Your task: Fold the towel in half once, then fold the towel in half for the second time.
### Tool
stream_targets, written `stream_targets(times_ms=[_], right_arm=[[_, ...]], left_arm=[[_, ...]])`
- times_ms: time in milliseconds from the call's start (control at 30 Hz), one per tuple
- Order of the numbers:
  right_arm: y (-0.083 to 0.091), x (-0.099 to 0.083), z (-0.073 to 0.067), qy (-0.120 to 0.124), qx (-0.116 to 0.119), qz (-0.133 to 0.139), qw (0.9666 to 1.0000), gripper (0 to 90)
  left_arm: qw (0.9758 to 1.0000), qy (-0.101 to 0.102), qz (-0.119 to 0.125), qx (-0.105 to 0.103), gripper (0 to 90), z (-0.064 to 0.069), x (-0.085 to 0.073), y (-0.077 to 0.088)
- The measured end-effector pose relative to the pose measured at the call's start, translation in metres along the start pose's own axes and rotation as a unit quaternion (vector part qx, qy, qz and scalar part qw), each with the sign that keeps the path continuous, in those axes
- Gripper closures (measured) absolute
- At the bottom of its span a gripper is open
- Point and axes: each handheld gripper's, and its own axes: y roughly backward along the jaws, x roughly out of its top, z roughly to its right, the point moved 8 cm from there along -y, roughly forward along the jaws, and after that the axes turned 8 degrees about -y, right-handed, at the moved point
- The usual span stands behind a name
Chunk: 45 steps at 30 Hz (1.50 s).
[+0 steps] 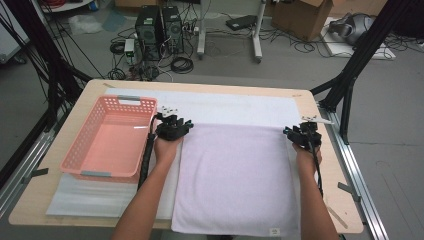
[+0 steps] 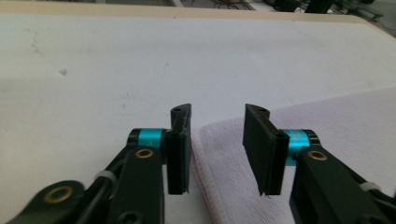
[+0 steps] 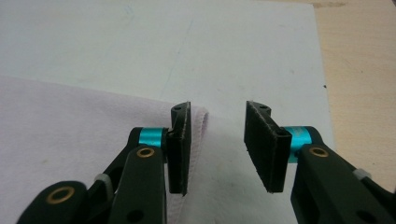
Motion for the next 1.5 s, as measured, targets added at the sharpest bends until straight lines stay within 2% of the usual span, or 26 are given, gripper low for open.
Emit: stream_targets(times_ms=[133, 200, 300, 333, 433, 500, 533, 567, 600, 667, 767, 833, 900, 933, 1033, 1067, 1100, 1133, 1233, 1300, 1333, 1433, 1500], right_arm=[[0.017, 0.002, -0.001, 0.005, 0.019, 0.004, 0.9998, 50.8], [0.026, 0.003, -0.003, 0.005, 0.034, 0.007, 0.9994, 46.1], [0.042, -0.001, -0.009, 0.005, 0.073, 0.006, 0.9973, 40.4], [0.047, -0.004, -0.009, 0.011, 0.074, 0.005, 0.9972, 39.0], [0.062, -0.014, -0.012, 0.034, 0.086, 0.006, 0.9957, 38.5], [0.072, -0.020, -0.014, 0.051, 0.093, 0.008, 0.9943, 35.9], [0.077, -0.024, -0.016, 0.052, 0.100, 0.011, 0.9935, 35.3], [0.082, -0.029, -0.019, 0.055, 0.113, 0.014, 0.9920, 34.8], [0.086, -0.034, -0.023, 0.070, 0.123, 0.018, 0.9898, 33.3], [0.092, -0.043, -0.028, 0.087, 0.136, 0.018, 0.9868, 26.5], [0.100, -0.053, -0.036, 0.099, 0.157, 0.012, 0.9825, 20.3], [0.105, -0.054, -0.039, 0.092, 0.176, 0.011, 0.9800, 17.6], [0.112, -0.051, -0.039, 0.086, 0.176, 0.026, 0.9803, 17.5], [0.115, -0.050, -0.038, 0.086, 0.182, 0.034, 0.9789, 17.4], [0.122, -0.049, -0.036, 0.087, 0.179, 0.042, 0.9791, 17.4], [0.123, -0.048, -0.035, 0.086, 0.177, 0.046, 0.9794, 17.3], [0.123, -0.048, -0.035, 0.086, 0.174, 0.047, 0.9799, 17.3], [0.123, -0.047, -0.034, 0.087, 0.173, 0.049, 0.9799, 17.3], [0.120, -0.051, -0.033, 0.093, 0.162, 0.040, 0.9815, 17.3], [0.119, -0.052, -0.034, 0.093, 0.162, 0.037, 0.9817, 17.2], [0.119, -0.052, -0.034, 0.093, 0.163, 0.035, 0.9817, 17.2], [0.118, -0.052, -0.036, 0.094, 0.162, 0.034, 0.9817, 17.2], [0.116, -0.053, -0.037, 0.095, 0.162, 0.031, 0.9817, 17.2]], left_arm=[[0.9990, -0.009, 0.008, -0.043, 43.1, 0.011, 0.005, 0.008], [0.9983, -0.014, 0.007, -0.055, 38.6, 0.017, 0.007, 0.013], [0.9971, -0.021, 0.019, -0.071, 28.8, 0.025, 0.012, 0.021], [0.9962, -0.023, 0.024, -0.080, 25.5, 0.028, 0.014, 0.024], [0.9948, -0.031, 0.038, -0.089, 17.0, 0.038, 0.018, 0.033], [0.9934, -0.035, 0.048, -0.098, 16.8, 0.043, 0.020, 0.040], [0.9926, -0.040, 0.051, -0.102, 16.8, 0.046, 0.020, 0.043], [0.9920, -0.045, 0.055, -0.105, 17.0, 0.049, 0.021, 0.046], [0.9914, -0.048, 0.057, -0.108, 17.5, 0.051, 0.021, 0.049], [0.9901, -0.056, 0.058, -0.115, 18.1, 0.056, 0.020, 0.054], [0.9870, -0.066, 0.061, -0.133, 21.2, 0.064, 0.015, 0.064], [0.9847, -0.064, 0.063, -0.149, 24.0, 0.068, 0.010, 0.070], [0.9816, -0.062, 0.065, -0.169, 24.0, 0.071, 0.006, 0.075], [0.9804, -0.067, 0.065, -0.173, 24.2, 0.073, 0.004, 0.078], [0.9749, -0.087, 0.092, -0.183, 23.7, 0.077, -0.001, 0.086], [0.9739, -0.096, 0.098, -0.181, 23.6, 0.078, -0.002, 0.088], [0.9738, -0.105, 0.099, -0.176, 23.6, 0.078, -0.003, 0.089], [0.9751, -0.105, 0.096, -0.170, 23.6, 0.077, -0.006, 0.090], [0.9813, -0.083, 0.068, -0.160, 20.1, 0.071, -0.012, 0.090], [0.9842, -0.075, 0.059, -0.149, 18.7, 0.067, -0.015, 0.088], [0.9847, -0.074, 0.059, -0.146, 18.0, 0.066, -0.016, 0.088], [0.9836, -0.068, 0.071, -0.151, 17.7, 0.064, -0.013, 0.087], [0.9844, -0.065, 0.071, -0.148, 18.2, 0.062, -0.012, 0.085]])
